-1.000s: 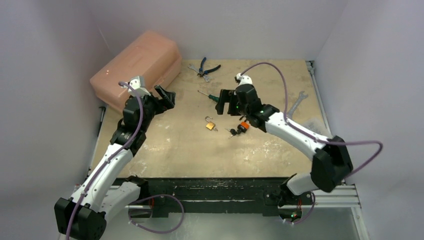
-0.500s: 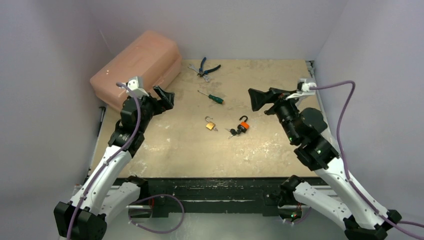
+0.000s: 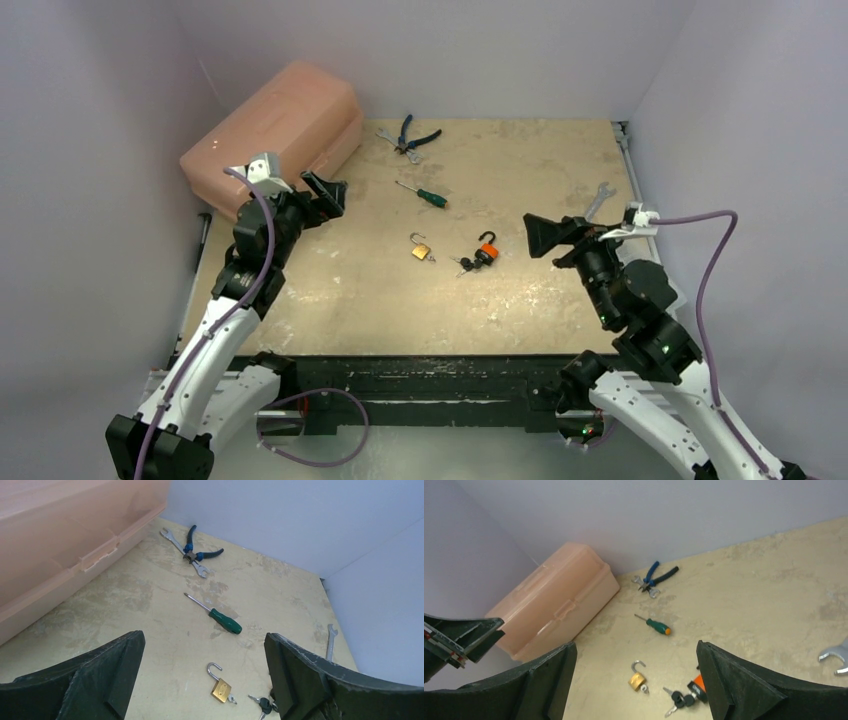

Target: Unlock with the key

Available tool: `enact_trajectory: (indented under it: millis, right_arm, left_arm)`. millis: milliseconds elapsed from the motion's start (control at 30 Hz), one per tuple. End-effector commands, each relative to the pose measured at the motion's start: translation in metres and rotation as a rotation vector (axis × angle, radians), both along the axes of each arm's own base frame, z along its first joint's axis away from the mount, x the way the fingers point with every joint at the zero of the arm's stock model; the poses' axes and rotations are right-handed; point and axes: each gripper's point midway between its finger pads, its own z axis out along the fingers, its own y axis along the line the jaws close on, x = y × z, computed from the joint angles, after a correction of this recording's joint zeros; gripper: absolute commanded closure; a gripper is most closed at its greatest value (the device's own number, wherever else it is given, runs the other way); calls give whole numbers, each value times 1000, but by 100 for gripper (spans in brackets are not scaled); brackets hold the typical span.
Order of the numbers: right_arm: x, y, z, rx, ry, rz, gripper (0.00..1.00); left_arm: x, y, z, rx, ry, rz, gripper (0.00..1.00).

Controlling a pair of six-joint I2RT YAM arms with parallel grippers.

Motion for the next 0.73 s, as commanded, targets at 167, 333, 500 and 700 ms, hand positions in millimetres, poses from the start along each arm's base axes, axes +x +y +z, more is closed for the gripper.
enact_trajectory:
  millis: [167,333,500,700]
  right_arm:
    - [-13,-5,-39,104,91,-3,1]
    - [-13,-3,-36,126,89,2,1]
    - [-14,0,-32,134,70,25,1]
    - [-12,-6,-27,169,66,-14,1]
  left_arm:
    - [-2,-1,17,-5,-71,-23,1]
    - [-2,-1,17,-2,-75,-25,2]
    - [-2,-1,17,0,-73,-30,1]
    - [-2,-2,18,2,-78,-33,1]
